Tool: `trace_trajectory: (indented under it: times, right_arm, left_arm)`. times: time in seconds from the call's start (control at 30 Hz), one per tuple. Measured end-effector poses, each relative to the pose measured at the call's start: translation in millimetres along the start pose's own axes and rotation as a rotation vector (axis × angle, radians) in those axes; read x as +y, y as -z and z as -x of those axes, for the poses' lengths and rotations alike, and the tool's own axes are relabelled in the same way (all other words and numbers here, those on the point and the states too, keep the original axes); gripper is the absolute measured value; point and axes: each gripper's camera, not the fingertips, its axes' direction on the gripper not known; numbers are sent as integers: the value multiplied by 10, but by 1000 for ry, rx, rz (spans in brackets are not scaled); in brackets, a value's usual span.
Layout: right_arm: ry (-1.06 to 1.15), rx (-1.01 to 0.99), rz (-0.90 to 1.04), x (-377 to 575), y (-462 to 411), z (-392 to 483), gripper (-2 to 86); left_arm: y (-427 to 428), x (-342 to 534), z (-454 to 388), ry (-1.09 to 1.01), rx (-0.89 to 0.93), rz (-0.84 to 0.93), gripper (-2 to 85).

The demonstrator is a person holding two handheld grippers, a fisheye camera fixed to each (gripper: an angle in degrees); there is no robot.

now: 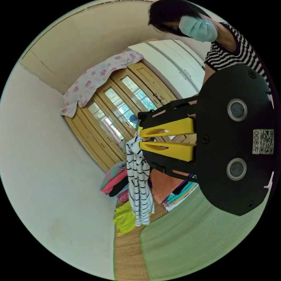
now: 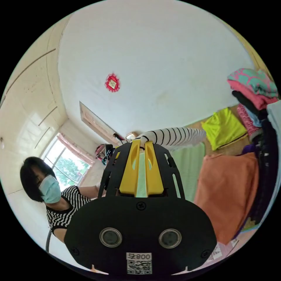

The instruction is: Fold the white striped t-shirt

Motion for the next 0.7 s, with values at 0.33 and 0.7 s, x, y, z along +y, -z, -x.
trace_trajectory:
  times: [0.33, 0.7]
  right_arm:
    - [-520, 316, 9, 1217, 1314, -1704, 23]
    - [-488, 334, 11, 1193, 1508, -1418, 22]
  left_arm:
    - [-2685, 1006, 1091, 320, 23, 488, 25]
    - [-3322, 1044, 1063, 235, 38, 533, 29]
